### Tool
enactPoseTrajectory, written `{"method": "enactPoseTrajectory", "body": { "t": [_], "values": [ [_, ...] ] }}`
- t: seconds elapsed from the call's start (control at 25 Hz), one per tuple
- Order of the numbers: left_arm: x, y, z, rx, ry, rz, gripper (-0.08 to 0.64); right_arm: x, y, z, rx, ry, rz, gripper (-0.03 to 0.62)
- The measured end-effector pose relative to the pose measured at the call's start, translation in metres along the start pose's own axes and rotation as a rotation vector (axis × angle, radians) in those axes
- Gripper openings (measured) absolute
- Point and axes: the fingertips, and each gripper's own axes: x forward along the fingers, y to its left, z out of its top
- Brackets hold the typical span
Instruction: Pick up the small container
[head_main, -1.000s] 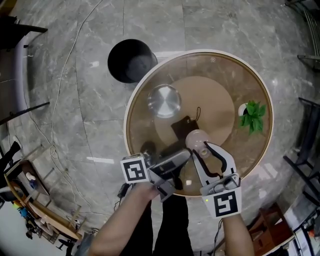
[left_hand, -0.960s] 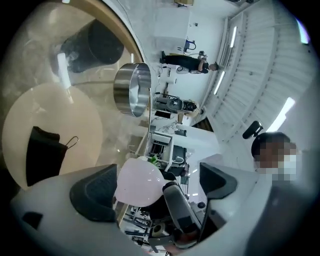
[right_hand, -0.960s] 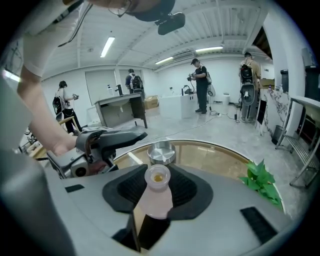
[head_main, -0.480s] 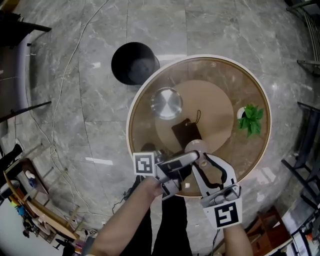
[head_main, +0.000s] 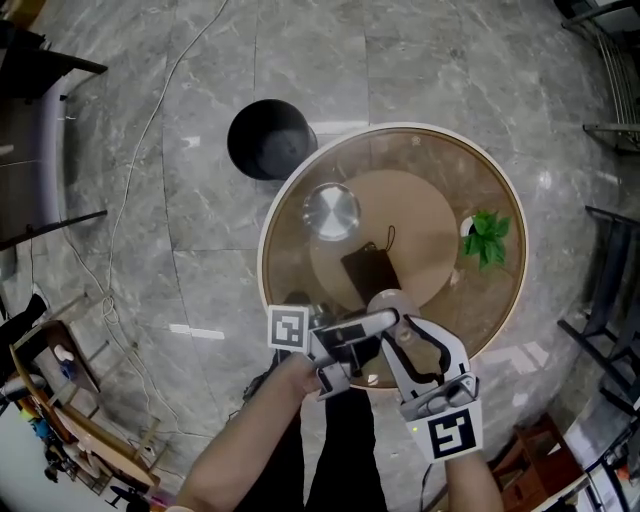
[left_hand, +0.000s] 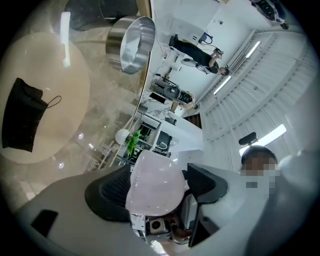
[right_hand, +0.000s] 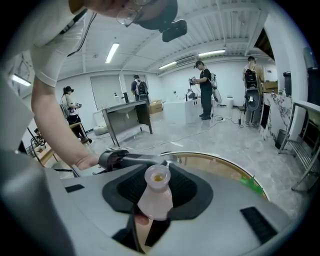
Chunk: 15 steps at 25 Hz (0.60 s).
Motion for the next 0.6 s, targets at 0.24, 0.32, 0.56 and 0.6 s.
{"method": "enactPoseTrajectory", "body": {
  "t": [0.24,0.32,0.56,0.6],
  "values": [
    [0.002,-0.031,-0.015,0.006,0.029,-0.007,0.334,-0.017,0.017,0.023,-0.085,0.024,0.036,0.144],
    [0.004,-0.043,-0.023,0.013,0.035,0.003,0.336,-0.026,0.021,0.034,-0.097,0.02,0.038,0.144],
    [0.006,-0.089,-0.047,0.039,0.056,0.037,0.336,-0.054,0.038,0.081,-0.104,-0.045,0.029,0.145],
    [0.009,-0.098,-0.052,0.042,0.055,0.034,0.336,-0.06,0.04,0.09,-0.11,-0.056,0.026,0.146]
  ]
}}
